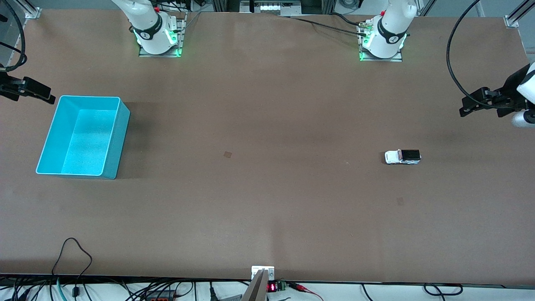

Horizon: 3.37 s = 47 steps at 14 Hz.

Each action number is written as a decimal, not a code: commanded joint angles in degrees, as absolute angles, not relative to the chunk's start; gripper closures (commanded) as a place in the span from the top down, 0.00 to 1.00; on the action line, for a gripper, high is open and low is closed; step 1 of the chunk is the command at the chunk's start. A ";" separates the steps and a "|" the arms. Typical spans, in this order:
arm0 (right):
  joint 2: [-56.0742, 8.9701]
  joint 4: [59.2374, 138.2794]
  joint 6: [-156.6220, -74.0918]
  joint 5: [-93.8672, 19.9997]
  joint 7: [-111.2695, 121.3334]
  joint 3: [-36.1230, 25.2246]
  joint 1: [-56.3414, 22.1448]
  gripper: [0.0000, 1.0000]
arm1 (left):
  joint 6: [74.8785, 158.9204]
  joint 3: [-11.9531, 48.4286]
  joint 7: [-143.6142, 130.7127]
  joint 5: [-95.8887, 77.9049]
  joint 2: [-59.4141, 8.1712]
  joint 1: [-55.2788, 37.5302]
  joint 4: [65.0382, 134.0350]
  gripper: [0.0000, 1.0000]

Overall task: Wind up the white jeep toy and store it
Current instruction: 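Move the left gripper over the white toy jeep, then lower the left gripper and close it on the white jeep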

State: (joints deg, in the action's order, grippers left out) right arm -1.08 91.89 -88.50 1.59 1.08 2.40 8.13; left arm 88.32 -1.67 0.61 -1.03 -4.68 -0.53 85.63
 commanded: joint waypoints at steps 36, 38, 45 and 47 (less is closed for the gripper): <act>-2.46 90.35 -88.24 0.09 5.62 1.76 8.88 1.00 | 119.96 1.14 60.42 3.52 -17.31 1.93 113.55 1.00; -2.55 90.35 -90.51 0.96 5.63 1.93 8.70 1.00 | 121.28 1.32 69.56 3.43 -19.06 2.02 113.55 1.00; -2.55 90.35 -91.41 1.23 -1.05 2.20 8.44 1.00 | 128.39 4.66 82.07 3.52 -21.35 5.36 116.98 1.00; -2.46 90.26 -91.41 1.23 -1.05 2.20 8.44 1.00 | 131.47 4.66 86.73 3.52 -22.41 5.45 116.98 1.00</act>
State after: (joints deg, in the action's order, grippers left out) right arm -2.35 91.29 -91.60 1.20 -0.03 1.97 8.52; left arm 129.04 3.72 82.50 2.46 -21.80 4.35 116.80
